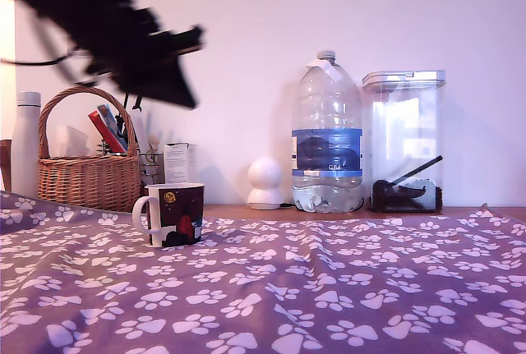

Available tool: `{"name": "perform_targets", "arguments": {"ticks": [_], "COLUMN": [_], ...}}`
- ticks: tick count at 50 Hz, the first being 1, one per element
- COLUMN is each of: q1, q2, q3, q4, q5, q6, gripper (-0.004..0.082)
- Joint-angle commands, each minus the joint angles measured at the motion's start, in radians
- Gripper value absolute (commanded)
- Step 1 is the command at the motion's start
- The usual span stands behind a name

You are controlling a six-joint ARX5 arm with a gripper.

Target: Pick up the coffee capsules from the table one by one and drop them inside the nearest coffee cup

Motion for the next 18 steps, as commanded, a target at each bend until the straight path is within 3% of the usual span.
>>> {"name": "perform_targets", "arguments": {"ticks": [1,10,18], "q1": [0.001,0.001,0.001], "q2": [-0.076,-0.229,-0.319], "q3": [-0.053,-0.166,-0.194], "q4": [0.018,-0.011,-0.077], "q5": [-0.001,-0.001,-0.001], "q6": [-0.019,-0.055,-0.06], "gripper": [-0.0019,-0.0019,-0.0019]}}
